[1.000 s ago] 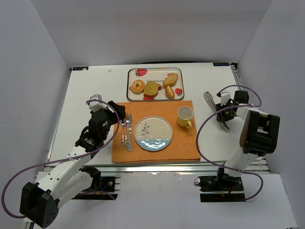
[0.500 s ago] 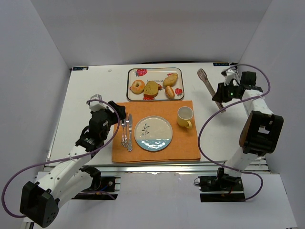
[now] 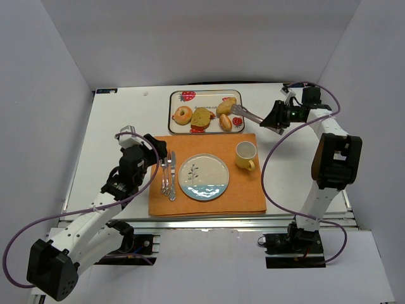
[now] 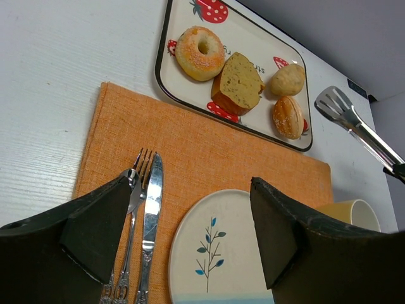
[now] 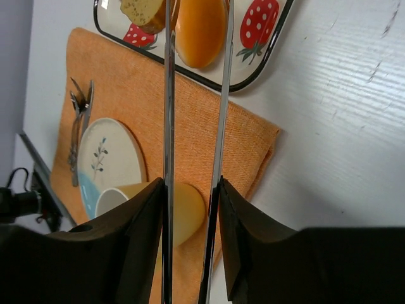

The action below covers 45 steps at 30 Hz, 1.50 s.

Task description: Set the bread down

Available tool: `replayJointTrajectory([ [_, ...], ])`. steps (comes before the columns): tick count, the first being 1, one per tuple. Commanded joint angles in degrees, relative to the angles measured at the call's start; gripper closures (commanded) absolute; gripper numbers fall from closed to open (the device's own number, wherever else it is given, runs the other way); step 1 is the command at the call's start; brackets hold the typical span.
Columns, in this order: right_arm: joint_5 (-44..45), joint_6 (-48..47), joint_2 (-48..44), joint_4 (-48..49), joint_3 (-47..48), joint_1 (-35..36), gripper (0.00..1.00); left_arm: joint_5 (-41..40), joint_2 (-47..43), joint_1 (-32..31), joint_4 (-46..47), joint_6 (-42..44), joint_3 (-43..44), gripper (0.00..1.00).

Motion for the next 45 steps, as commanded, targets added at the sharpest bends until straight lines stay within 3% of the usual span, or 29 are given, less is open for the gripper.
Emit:
replayJointTrajectory([
  [1,-2.68,7.87,0.38,3.09,3.67,0.68,0.56,-0.96,-0.28,0.17,0.01,-0.89,1.78,0.14],
  [14,1.62,23.52,2.85,8.9,2.7,1.21,0.56,-1.13,1.83,0.17,-0.07,-0.81,3.36,0.14],
  [38,-0.04,36.0,10.76,16.72,4.64,3.32,0.53,-0.96,4.12,0.17,0.1,-1.42,4.59,0.14],
  [41,-0.83,37.41,11.37,17.77,4.02,3.59,0.54,-0.87,4.12,0.18,0.19,-1.69,4.59,0.14],
  [45,-2.24,39.43,11.82,19.79,3.4,3.59,0.66,-0.78,4.12,0.17,0.1,-1.77,4.77,0.14],
])
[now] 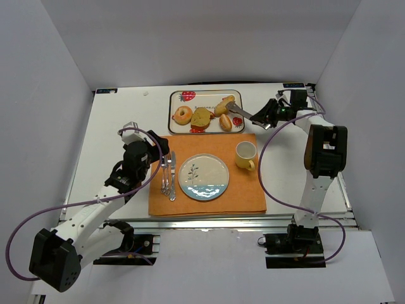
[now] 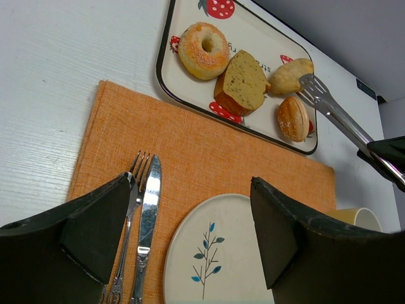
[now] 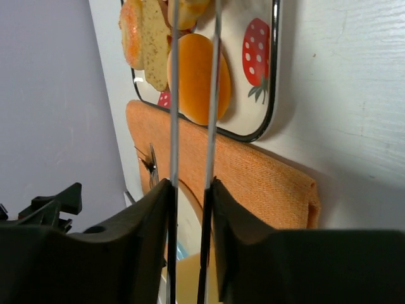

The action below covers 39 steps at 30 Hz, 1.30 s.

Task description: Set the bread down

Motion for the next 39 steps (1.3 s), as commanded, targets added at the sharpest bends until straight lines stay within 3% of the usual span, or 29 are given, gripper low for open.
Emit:
replayJointTrajectory([
  [1,-2.83,3.04,0.27,4.54,0.89,0.09,0.69,-0.24,-1.13,0.13,0.1,-0.42,2.03,0.14],
  [9,-7.14,6.56,-1.48,10.08,0.8,-0.44,0.93,-0.5,-2.09,0.13,0.01,-0.6,1.77,0.14],
  [14,-11.87,4.99,-4.99,14.13,0.28,-0.7,1.0,-0.94,-3.5,0.13,0.01,-0.42,1.42,0.14],
  [16,-14.51,-0.16,-6.49,13.34,0.36,-0.27,1.0,-1.2,-3.94,0.13,-0.07,-0.33,1.33,0.14],
  [19,-19.0,-15.26,-9.65,-2.34,2.89,1.75,1.0,-1.82,-5.17,0.13,-0.07,-0.16,0.81,0.14],
  [20,-18.75,-30.64,-11.4,-16.41,3.87,2.89,1.0,-2.25,-5.52,0.13,-0.07,-0.07,0.72,0.14],
  [23,-14.54,-54.7,-15.7,-37.74,3.37,8.34,1.0,-2.78,-6.66,0.13,-0.07,0.19,0.1,0.14],
  [30,-4.34,-68.66,-28.02,-45.54,-12.72,14.15,1.0,-3.14,-7.1,0.31,-0.07,1.42,-0.16,0.14],
  [39,4.28,-70.61,-32.25,-47.75,-19.5,16.35,0.98,-2.26,-7.1,0.39,0.45,1.96,-0.95,0.13],
])
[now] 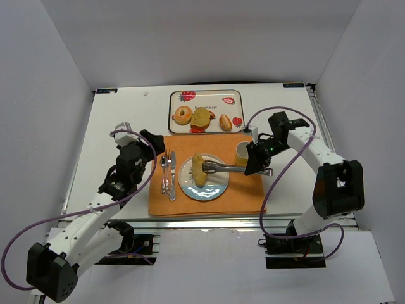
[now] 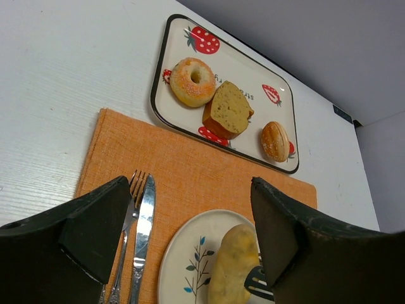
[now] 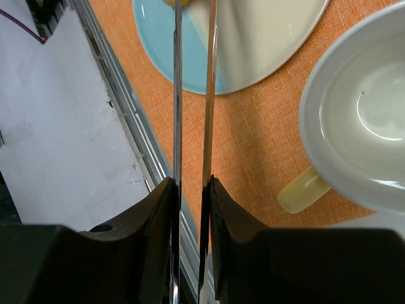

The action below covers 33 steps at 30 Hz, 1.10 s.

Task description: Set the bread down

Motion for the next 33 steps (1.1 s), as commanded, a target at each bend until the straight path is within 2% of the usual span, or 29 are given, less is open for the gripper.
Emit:
replayJointTrajectory([
  [1,2.77,-2.48,-2.02,-2.0,0.1,0.68,0.95,-0.01,-0.96,0.39,0.56,0.51,-1.02,0.13],
  [4,2.69,-1.6,-2.28,-1.56,0.8,0.77,0.84,0.08,-1.75,0.39,0.91,0.07,-1.81,0.13],
  [6,2.43,-0.63,-2.89,-0.42,1.33,0.68,0.71,0.08,-2.37,0.39,0.91,-0.19,-2.08,0.13],
  [10,2.43,1.13,-4.91,1.77,3.35,0.68,0.6,-0.01,-3.07,0.39,0.83,-0.19,-2.51,0.13],
  [12,2.25,2.0,-5.44,2.48,3.88,0.68,0.57,-0.01,-3.25,0.39,0.83,-0.19,-2.6,0.13],
  [24,1.99,3.86,-7.46,4.59,6.16,0.5,0.54,0.17,-3.07,0.39,1.09,0.25,-2.34,0.13],
  [29,2.68,0.62,-7.99,10.19,9.68,1.29,0.64,0.08,-2.99,0.39,1.53,0.51,-2.16,0.13],
  [33,10.76,-9.13,-7.03,17.05,12.85,8.38,0.7,0.17,-2.37,0.48,1.71,0.6,-1.73,0.21],
])
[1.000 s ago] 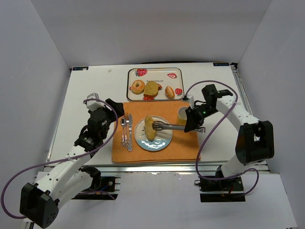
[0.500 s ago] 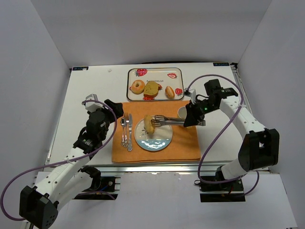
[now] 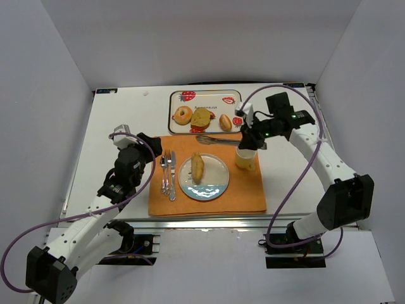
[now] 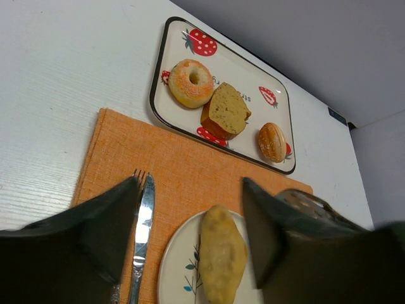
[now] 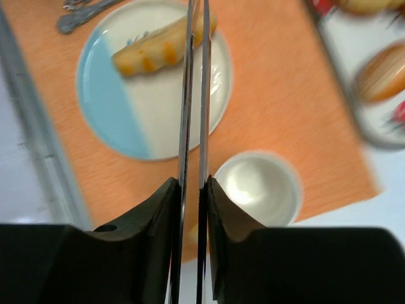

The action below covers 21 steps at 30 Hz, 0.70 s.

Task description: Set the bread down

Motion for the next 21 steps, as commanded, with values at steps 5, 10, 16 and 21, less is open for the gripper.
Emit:
replayJointTrajectory([
  [5,23.75,-18.17,3.28,21.03,3.53,14.15,0.79,0.59,0.19,0.46,-0.22,0.75,0.88,0.5],
  [10,34.39,-25.82,12.16,28.33,7.57,19.61,0.73,-0.9,-1.91,0.46,-2.67,0.58,0.79,0.39],
  [16,41.24,-28.91,20.51,30.27,14.43,21.28,0.65,-2.4,-4.47,0.55,-3.74,0.58,-0.26,0.28],
  [21,43.72,-29.53,23.06,32.39,15.84,21.9,0.62,-2.4,-4.73,0.55,-3.74,0.84,-0.88,0.27],
])
